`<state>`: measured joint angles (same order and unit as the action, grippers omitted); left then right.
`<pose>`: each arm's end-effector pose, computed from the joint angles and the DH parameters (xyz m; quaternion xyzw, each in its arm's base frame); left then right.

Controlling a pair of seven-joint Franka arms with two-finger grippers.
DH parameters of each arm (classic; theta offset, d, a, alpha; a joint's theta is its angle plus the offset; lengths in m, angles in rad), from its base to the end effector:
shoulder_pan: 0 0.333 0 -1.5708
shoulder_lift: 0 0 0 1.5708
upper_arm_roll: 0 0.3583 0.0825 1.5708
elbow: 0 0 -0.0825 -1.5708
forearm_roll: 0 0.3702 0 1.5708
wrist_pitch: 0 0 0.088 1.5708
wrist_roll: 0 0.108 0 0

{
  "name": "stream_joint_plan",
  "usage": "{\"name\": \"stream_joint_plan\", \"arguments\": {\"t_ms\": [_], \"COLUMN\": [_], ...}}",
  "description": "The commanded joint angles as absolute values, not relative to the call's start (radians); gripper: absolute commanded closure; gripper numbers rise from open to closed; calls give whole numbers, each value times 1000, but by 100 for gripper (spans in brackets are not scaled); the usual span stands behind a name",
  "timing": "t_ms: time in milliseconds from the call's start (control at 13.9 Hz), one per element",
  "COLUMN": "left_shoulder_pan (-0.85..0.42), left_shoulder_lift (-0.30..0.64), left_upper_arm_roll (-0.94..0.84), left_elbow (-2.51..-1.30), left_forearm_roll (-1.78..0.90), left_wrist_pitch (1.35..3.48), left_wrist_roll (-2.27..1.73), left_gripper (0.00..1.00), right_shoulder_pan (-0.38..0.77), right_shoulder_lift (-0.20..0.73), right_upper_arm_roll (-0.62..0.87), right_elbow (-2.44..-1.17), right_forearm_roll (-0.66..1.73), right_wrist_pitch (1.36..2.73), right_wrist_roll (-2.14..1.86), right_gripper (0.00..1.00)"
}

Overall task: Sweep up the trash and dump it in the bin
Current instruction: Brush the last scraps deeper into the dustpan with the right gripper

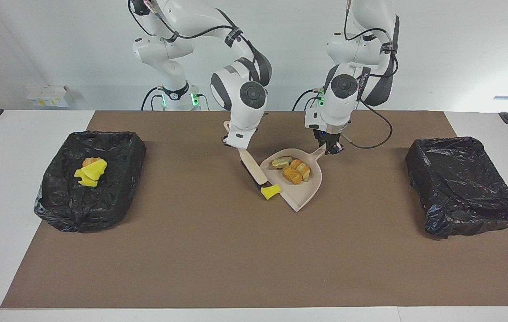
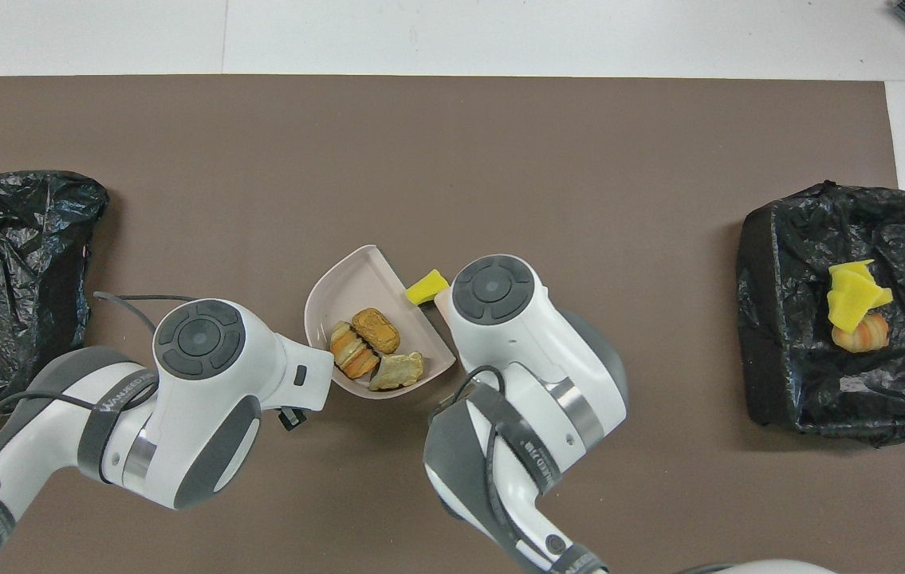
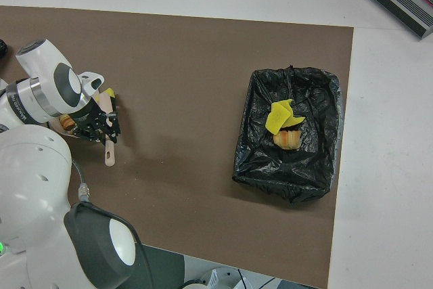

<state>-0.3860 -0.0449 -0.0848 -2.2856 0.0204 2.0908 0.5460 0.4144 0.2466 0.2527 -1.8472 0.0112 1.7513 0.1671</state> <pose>0.4269 -0.2164 0.4095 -0.8683 0.4902 0.0753 0.0075 0.4573 0.3493 0.4198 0.9549 0.2434 -0.1668 0.0346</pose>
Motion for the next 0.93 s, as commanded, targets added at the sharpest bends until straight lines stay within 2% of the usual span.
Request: {"name": "stream_joint_plan", "arguments": {"t_ms": [0, 287, 861], "left_shoulder_pan": [-394, -394, -380], "left_shoulder_lift": [-72, -72, -66], "left_upper_arm_roll": [-83, -83, -81], "left_elbow": [-2318, -2318, -2281], "left_forearm_roll": [18, 18, 9], "left_wrist_pitch": [2118, 2118, 2122], "left_wrist_roll": [538, 537, 519], "left_gripper": [100, 100, 100], "right_shoulder_pan": [455, 549, 459], "right_shoulder_lift": [196, 150, 71], "right_upper_arm_roll": [255, 255, 253], "right_elbow": [-1881, -1881, -1893], "right_forearm_roll": [58, 66, 66], "right_wrist_pitch": [1769, 1678, 1566], "right_wrist_roll": [247, 472, 582], "right_gripper": [100, 100, 100]}}
